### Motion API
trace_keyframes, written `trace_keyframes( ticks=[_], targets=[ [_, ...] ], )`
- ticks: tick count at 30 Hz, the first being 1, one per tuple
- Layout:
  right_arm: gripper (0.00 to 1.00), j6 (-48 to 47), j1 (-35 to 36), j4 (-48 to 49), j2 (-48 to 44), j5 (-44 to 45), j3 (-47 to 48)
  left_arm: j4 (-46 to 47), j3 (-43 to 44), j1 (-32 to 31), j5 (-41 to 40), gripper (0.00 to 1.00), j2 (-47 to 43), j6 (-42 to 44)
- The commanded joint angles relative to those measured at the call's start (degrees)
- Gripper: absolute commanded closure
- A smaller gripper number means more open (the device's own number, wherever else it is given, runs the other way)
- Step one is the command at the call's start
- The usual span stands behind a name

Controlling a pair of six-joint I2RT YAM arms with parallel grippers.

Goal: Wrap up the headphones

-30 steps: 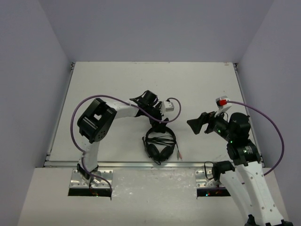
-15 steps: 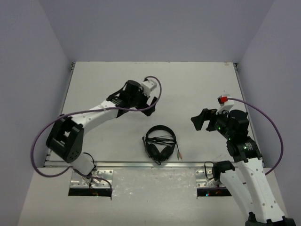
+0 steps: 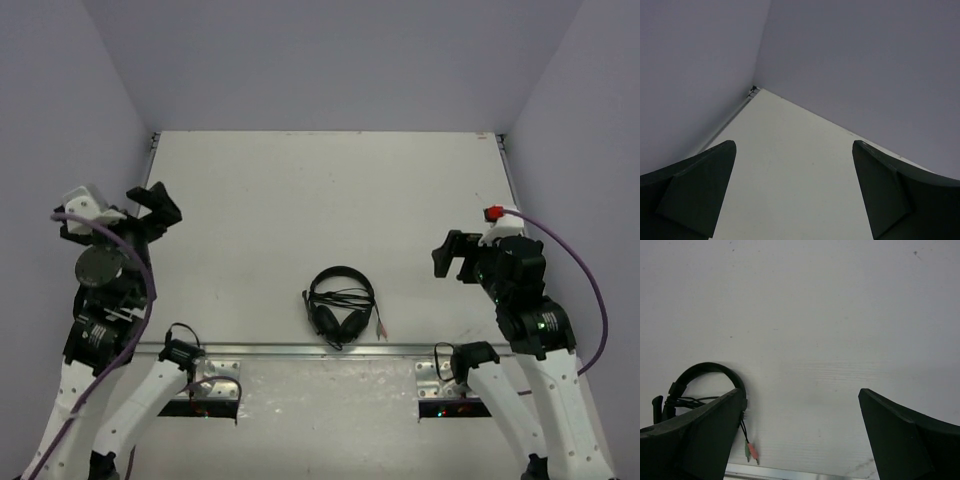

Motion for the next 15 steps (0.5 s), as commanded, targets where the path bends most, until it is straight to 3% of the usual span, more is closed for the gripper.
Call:
trace_keyframes(
  ticks=[1, 3, 8, 15],
  targets=[
    [0.01, -1.45, 0.69, -3.81, -3.06, 3.77, 3.1, -8.66, -6.23, -0.26, -7.67, 0.0, -4.7, -3.78],
    [0.01, -1.45, 0.87, -4.61, -4.56, 4.03, 3.98, -8.31, -8.69, -0.26, -3.29, 0.0, -9.61, -4.22],
    [0.01, -2.33, 0.87, -9.01, -5.1, 4.29, 7.93, -8.58, -14.84, -0.26, -4.32, 0.0, -14.73, -6.15],
    [0.01, -2.5, 0.87, -8.57, -4.04, 4.03, 6.62, -7.34, -16.7, -0.26, -2.21, 0.0, -12.37, -7.91]
  ],
)
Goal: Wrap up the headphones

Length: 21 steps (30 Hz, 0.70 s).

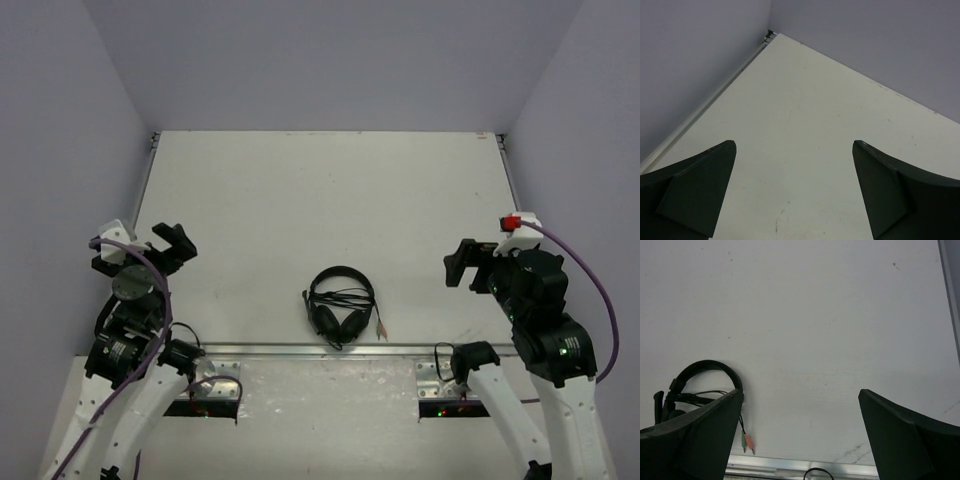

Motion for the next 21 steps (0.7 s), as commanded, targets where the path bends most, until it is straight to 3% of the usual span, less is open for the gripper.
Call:
trace_keyframes(
  ticks=[1, 21],
  targets=[
    [0.01, -0.89, 0.26, 0.61, 1.07, 0.6, -0.29, 1.1, 0.63, -0.13, 1.07, 0.0, 2.28, -1.42],
    [0.01, -0.45, 0.26, 3.86, 2.48, -0.37, -3.54, 3.02, -2.35, -0.22, 1.6, 0.0, 1.58, -0.89]
  ],
)
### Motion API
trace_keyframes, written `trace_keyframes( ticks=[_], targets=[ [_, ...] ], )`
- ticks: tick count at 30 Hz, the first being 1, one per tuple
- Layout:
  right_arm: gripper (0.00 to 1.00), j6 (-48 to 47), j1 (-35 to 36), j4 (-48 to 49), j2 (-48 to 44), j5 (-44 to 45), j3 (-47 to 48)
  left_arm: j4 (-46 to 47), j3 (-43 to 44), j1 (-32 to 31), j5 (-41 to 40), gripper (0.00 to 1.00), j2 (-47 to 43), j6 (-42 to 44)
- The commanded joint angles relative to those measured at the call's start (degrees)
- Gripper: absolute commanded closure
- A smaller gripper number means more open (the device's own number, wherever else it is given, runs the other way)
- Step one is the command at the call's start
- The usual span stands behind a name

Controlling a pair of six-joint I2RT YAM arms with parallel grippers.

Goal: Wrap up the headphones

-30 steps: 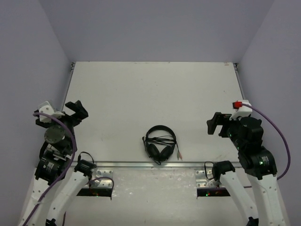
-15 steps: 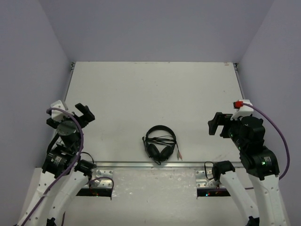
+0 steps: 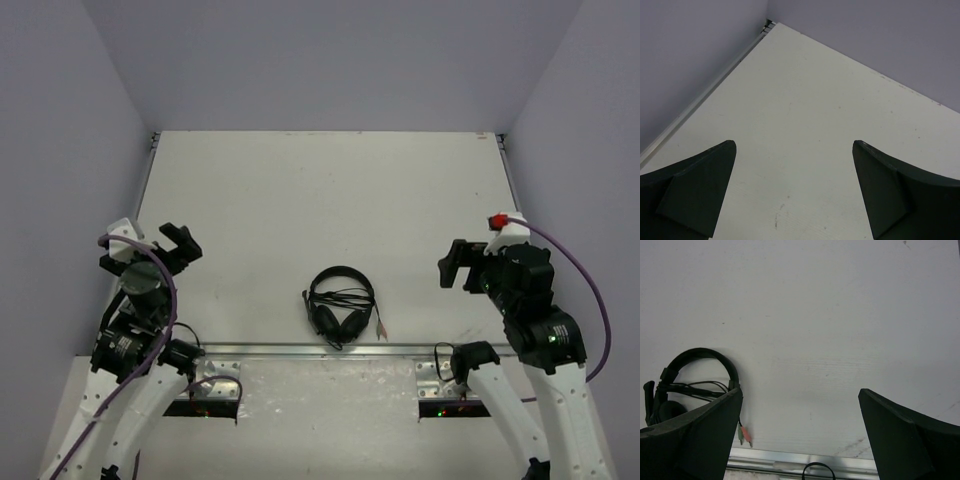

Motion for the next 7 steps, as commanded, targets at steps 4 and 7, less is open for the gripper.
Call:
trace_keyframes(
  ticks=[4, 7],
  targets=[
    [0.01, -0.25, 0.24, 3.21, 1.3, 0.46, -0.04, 3.53, -1.2, -0.22, 1.6, 0.0, 0.25, 1.03],
    [0.01, -0.25, 0.24, 3.21, 1.39, 0.02, 0.31, 3.71, -1.63, -0.22, 1.86, 0.0, -0.19, 1.12]
  ],
)
